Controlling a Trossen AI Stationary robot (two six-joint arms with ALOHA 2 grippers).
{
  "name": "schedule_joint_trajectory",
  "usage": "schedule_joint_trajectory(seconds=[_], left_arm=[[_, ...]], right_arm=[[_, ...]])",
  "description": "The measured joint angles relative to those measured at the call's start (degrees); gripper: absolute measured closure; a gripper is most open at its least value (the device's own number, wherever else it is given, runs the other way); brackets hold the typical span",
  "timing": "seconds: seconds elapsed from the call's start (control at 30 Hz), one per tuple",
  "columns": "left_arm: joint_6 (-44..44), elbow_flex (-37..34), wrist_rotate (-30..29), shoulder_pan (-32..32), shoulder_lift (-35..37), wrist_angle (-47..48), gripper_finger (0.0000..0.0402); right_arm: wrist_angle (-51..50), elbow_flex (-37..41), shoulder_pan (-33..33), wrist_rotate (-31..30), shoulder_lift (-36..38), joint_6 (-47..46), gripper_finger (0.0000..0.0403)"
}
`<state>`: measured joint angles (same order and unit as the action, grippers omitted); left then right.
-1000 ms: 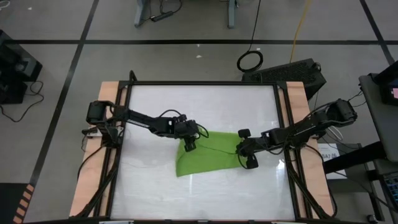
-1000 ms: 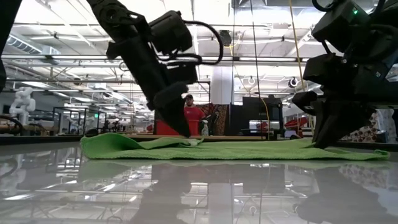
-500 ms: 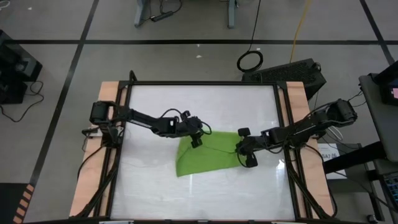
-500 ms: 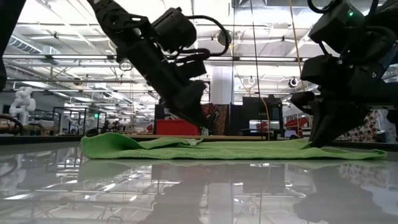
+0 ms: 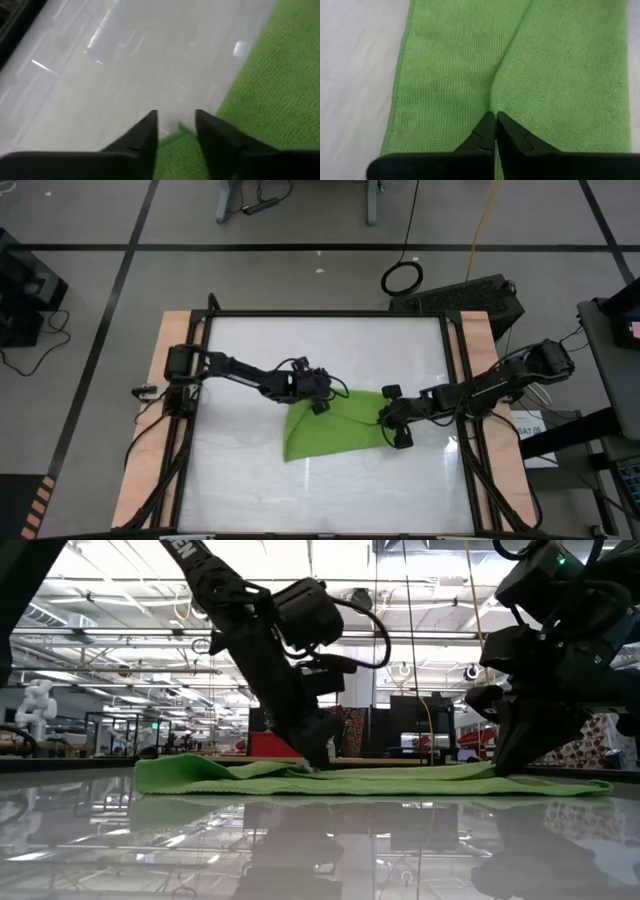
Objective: Roll towel
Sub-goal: Fold the green towel
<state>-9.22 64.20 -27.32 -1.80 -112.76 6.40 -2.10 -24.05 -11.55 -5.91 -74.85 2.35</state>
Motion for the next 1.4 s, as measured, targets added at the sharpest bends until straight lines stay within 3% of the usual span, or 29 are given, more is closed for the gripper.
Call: schedule_joint_trajectory(seconds=[0.17,0.43,0.57,0.73,1.07,1.27,1.4], left_arm=[[3.4,0.1,0.4,0.8,1.5,0.0,0.0386],[5.2,0.1,1.8,2.1,7.4,3.9,0.0397],[3.7,0.1,4.4,2.2,10.1,5.8,0.0394],[0.4,0.1,9.8,1.9,8.0,5.9,0.0366],[-4.7,0.1,5.7,0.9,3.7,4.0,0.0267],[-6.5,0.1,6.9,-1.4,3.8,3.7,0.0282],[-6.8,0.1,11.0,-2.3,3.8,3.4,0.0306]], right_arm=[[-0.4,0.0,0.0,0.0,0.0,-0.2,0.0402],[-0.6,0.0,0.0,-1.7,0.3,-0.1,0.0402],[-0.7,0.0,0.0,-1.7,1.3,-0.1,0.0402],[-0.9,0.0,0.0,-1.7,2.0,-0.1,0.0402],[-1.5,0.0,0.4,-1.7,2.0,-1.3,0.0402],[-1.6,0.0,0.4,-1.6,2.0,-1.5,0.0402],[-1.6,0.0,0.4,-1.6,2.0,-1.5,0.0402]])
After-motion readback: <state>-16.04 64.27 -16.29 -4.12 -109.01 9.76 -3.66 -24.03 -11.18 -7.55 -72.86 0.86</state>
